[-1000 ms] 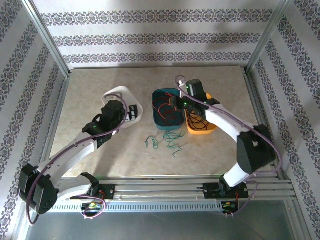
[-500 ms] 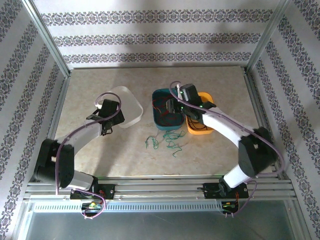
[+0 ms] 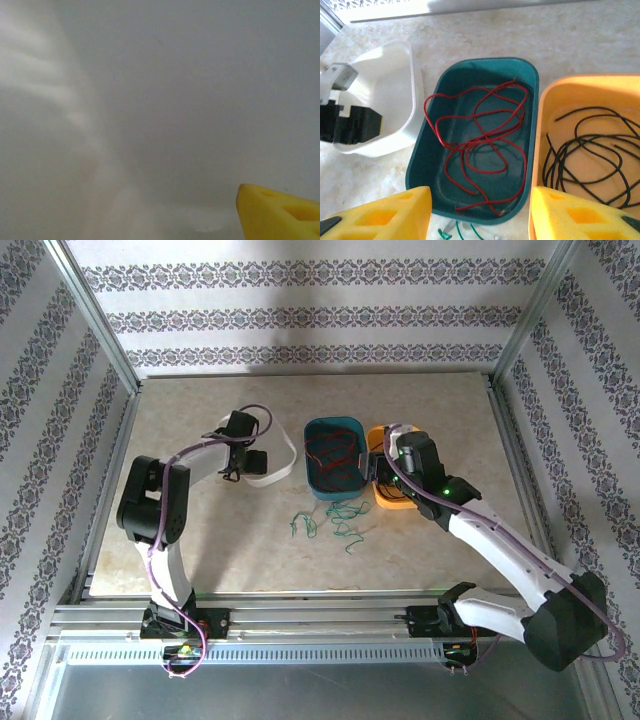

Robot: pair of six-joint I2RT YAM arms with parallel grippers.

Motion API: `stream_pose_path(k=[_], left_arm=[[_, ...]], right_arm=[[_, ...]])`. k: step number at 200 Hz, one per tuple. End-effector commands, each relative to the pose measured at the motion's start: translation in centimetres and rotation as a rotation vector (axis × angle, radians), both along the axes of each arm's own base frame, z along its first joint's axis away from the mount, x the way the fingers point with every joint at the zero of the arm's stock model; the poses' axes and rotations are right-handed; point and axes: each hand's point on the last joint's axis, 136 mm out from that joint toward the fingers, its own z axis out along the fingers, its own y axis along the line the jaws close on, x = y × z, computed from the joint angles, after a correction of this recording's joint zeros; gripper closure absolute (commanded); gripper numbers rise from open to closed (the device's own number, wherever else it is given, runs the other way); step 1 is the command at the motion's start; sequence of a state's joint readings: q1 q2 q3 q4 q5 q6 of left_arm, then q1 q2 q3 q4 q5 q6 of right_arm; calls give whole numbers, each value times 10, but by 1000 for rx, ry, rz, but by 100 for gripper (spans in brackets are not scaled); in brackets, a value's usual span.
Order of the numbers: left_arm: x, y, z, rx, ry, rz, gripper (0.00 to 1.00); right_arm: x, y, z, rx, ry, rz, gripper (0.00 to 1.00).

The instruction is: Untangle the cables

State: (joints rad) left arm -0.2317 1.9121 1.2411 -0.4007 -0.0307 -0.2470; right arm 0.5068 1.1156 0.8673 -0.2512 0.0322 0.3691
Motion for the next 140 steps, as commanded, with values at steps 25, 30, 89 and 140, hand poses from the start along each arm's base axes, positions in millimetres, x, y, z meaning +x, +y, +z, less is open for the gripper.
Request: stream_pose_path(k=[25,30,89,140], left_arm=[[-9,-25,1,63,101,-278,16],[-8,-26,4,84,91,-294,14],[7,-21,105,123,-283,-176,2],[-39,-27,158,-51,-425,-86,2]], right_arm=[[-45,35,-49,23,208,193,45],[-52,41,-57,17,239,226,45],[-103,60,-134,-147,562,377,46],[-126,48,-158,-264,632,379,45]])
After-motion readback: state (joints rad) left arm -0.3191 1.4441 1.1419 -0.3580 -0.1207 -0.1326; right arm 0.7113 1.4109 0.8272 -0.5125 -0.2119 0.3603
